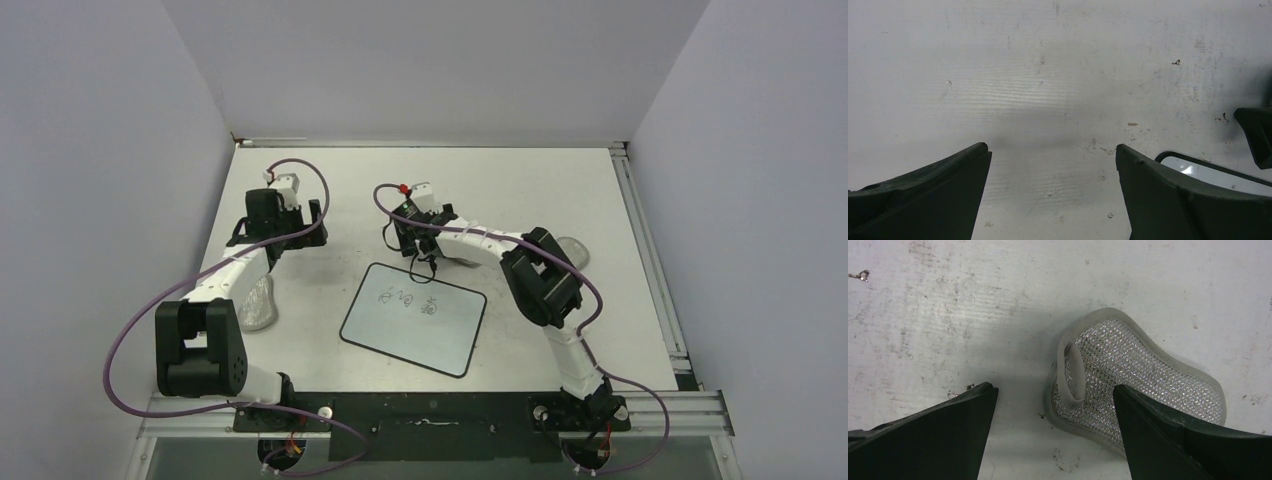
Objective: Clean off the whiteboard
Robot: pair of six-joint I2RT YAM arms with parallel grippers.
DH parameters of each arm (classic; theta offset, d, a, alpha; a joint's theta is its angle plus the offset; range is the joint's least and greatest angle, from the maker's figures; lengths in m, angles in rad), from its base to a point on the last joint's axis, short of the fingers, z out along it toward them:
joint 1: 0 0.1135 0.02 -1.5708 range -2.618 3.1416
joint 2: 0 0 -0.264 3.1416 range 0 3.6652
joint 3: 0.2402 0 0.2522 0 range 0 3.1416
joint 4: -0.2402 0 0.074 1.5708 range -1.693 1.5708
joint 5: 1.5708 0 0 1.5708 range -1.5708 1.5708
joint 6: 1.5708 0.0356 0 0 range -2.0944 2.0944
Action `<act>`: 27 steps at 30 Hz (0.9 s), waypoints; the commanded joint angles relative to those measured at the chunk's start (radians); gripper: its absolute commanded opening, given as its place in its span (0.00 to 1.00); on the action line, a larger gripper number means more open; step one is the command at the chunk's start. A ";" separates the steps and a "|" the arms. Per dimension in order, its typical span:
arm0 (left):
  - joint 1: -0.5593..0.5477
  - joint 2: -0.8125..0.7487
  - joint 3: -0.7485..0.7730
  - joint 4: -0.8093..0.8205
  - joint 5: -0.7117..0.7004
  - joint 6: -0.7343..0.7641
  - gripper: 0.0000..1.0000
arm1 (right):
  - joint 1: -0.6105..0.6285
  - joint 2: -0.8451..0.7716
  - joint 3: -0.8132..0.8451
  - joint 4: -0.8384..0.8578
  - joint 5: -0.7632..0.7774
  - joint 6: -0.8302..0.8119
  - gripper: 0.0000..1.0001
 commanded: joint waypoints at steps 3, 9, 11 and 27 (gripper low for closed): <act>0.007 -0.017 0.048 -0.028 -0.005 0.014 0.96 | -0.019 0.014 0.064 -0.004 0.036 0.006 0.76; 0.006 -0.025 0.029 -0.040 0.021 0.019 0.96 | -0.026 0.008 0.042 0.002 0.022 0.008 0.48; 0.005 -0.027 0.022 -0.044 0.029 0.024 0.96 | -0.032 0.000 0.035 0.007 0.006 0.008 0.42; -0.004 -0.058 -0.020 -0.103 0.077 0.042 0.98 | -0.070 -0.090 -0.019 -0.040 -0.081 0.004 0.05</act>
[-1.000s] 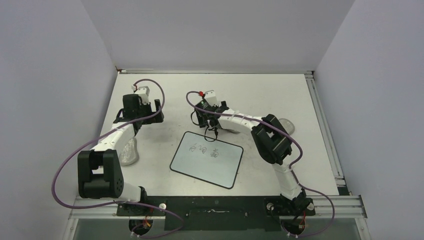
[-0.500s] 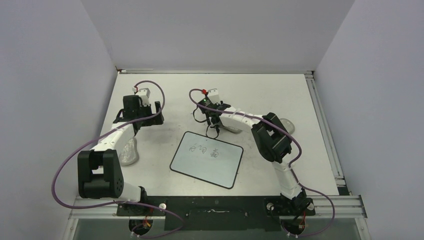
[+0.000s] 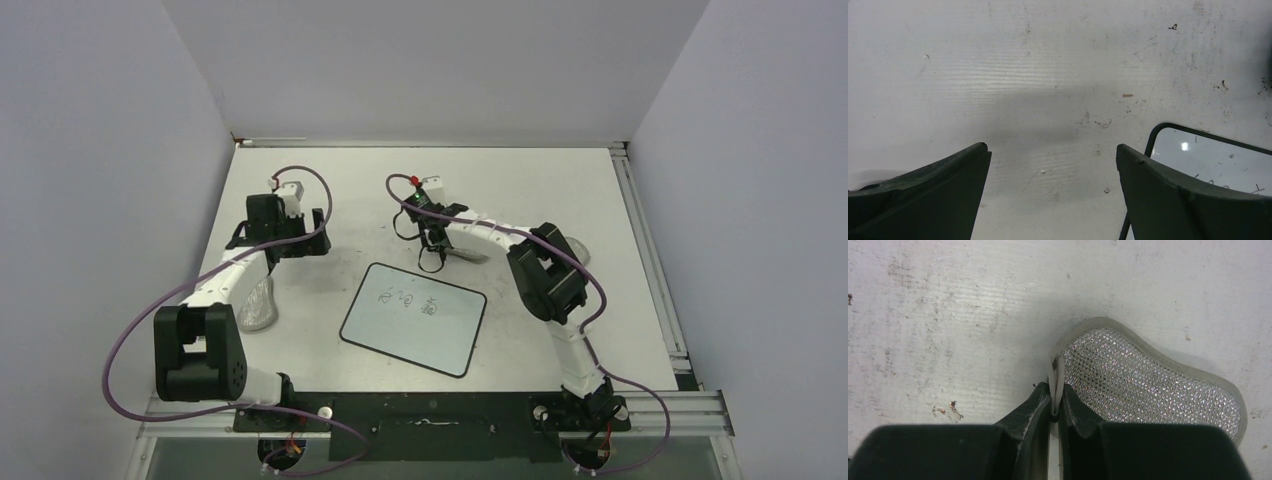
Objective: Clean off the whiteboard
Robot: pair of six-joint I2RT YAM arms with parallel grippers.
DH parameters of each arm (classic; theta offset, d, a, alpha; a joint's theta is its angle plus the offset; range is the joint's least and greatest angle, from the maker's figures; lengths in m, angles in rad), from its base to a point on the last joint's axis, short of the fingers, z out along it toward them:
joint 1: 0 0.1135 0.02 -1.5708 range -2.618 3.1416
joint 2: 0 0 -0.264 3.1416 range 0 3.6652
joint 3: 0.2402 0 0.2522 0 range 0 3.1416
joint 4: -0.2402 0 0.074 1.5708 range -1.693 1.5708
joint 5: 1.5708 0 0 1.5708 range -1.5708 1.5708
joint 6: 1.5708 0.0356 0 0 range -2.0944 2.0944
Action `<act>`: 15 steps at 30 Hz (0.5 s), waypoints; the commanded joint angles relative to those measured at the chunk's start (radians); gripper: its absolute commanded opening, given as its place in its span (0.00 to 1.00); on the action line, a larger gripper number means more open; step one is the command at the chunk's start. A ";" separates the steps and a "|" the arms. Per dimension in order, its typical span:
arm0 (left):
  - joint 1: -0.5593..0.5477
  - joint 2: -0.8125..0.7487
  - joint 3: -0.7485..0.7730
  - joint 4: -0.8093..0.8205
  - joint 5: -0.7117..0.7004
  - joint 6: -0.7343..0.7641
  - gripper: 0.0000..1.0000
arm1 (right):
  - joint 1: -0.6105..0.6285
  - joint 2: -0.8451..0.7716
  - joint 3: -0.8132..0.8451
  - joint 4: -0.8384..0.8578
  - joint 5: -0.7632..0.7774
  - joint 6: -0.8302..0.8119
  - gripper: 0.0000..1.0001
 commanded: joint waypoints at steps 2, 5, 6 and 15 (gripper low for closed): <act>-0.020 -0.039 -0.017 -0.024 0.045 0.017 0.95 | -0.005 -0.178 -0.103 -0.047 -0.002 0.005 0.05; -0.069 -0.037 -0.031 -0.041 0.063 0.020 0.92 | 0.011 -0.328 -0.255 -0.061 -0.005 0.023 0.05; -0.087 -0.034 -0.032 -0.053 0.058 0.027 0.92 | 0.016 -0.380 -0.315 -0.064 -0.013 0.028 0.05; -0.213 0.028 -0.026 -0.137 0.000 0.116 0.88 | 0.025 -0.799 -0.761 0.003 -0.288 0.158 0.05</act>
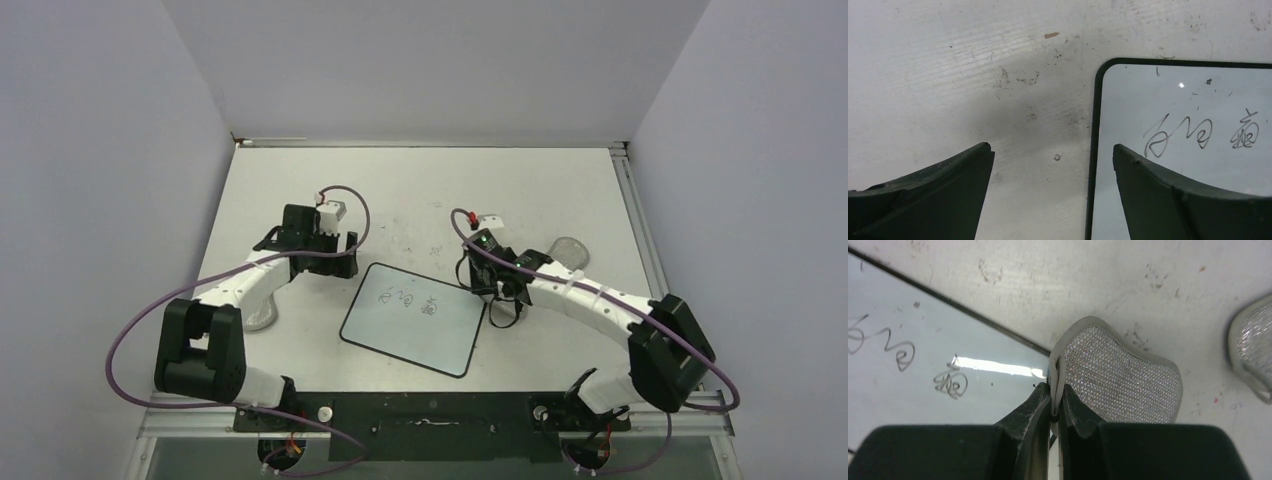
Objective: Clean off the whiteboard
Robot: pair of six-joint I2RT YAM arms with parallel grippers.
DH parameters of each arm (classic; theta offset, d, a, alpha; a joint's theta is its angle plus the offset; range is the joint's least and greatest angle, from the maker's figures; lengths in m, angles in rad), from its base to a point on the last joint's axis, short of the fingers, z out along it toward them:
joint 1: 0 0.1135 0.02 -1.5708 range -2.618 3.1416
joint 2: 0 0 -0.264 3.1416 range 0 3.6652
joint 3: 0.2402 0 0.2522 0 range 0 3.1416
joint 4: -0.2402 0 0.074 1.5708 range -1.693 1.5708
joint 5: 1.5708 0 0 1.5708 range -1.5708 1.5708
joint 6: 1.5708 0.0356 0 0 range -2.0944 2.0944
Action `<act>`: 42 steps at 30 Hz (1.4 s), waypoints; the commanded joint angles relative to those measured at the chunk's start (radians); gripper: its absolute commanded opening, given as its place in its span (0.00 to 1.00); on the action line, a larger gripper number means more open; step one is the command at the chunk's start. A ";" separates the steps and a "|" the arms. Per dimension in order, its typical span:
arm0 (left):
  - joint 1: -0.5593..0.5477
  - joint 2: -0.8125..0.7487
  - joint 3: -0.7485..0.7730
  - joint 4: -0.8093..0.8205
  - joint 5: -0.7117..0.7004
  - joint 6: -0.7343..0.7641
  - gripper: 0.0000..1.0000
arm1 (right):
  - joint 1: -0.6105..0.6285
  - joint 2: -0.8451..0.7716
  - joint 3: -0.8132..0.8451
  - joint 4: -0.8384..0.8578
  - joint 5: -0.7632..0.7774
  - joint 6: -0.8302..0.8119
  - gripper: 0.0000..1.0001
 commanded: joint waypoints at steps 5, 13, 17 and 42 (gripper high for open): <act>-0.053 0.134 0.056 -0.085 -0.026 0.091 0.79 | 0.040 -0.169 -0.254 0.249 -0.292 0.147 0.05; -0.123 0.316 0.171 -0.183 0.030 0.124 0.53 | 0.066 -0.075 -0.337 0.447 -0.355 0.194 0.05; -0.139 0.383 0.214 -0.213 0.063 0.135 0.38 | 0.078 0.004 -0.360 0.559 -0.391 0.229 0.05; -0.148 0.435 0.345 -0.219 0.140 0.124 0.16 | 0.180 0.333 -0.103 0.769 -0.255 0.259 0.05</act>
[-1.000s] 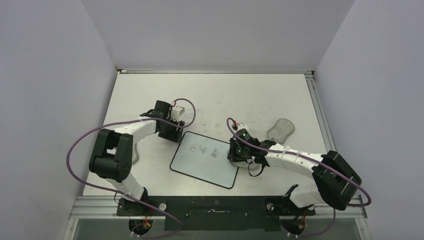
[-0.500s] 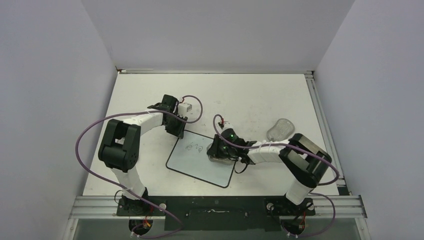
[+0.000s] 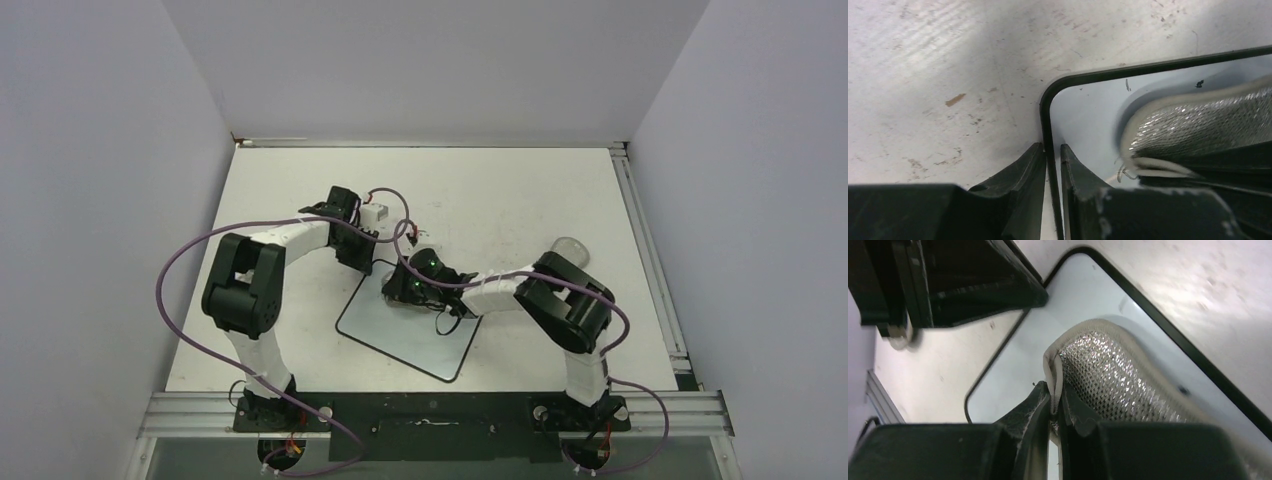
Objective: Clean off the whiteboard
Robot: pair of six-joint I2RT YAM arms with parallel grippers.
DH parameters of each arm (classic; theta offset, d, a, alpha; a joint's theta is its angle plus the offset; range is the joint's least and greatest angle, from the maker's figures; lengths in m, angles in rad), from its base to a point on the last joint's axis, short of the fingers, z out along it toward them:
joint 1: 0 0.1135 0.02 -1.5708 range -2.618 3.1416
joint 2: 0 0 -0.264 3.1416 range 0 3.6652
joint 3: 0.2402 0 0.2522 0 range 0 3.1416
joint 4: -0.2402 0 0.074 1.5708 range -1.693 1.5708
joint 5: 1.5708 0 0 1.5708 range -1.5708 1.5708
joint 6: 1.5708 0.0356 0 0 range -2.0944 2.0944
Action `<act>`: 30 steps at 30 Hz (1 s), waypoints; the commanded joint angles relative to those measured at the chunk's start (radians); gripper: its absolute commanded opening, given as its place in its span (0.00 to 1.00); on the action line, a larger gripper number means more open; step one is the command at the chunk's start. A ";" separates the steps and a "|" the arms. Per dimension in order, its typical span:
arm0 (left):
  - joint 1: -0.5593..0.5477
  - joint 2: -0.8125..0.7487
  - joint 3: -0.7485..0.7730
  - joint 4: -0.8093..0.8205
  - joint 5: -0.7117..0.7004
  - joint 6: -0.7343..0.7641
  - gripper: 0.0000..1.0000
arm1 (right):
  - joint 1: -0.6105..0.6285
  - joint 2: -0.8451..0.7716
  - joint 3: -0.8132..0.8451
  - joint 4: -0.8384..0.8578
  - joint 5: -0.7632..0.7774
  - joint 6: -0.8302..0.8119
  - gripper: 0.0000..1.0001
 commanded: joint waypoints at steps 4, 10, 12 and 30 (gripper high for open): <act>0.049 -0.030 0.080 -0.074 0.121 -0.033 0.21 | 0.037 -0.370 -0.170 -0.268 0.176 -0.078 0.05; 0.076 -0.189 0.032 -0.142 0.162 -0.008 0.45 | 0.103 -0.511 -0.226 -0.415 0.251 -0.097 0.05; 0.074 -0.223 -0.024 -0.146 0.148 0.011 0.46 | 0.133 -0.504 -0.236 -0.474 0.281 -0.084 0.05; 0.018 -0.041 -0.086 -0.095 0.051 0.057 0.31 | 0.215 -0.334 -0.375 -0.205 0.267 0.105 0.05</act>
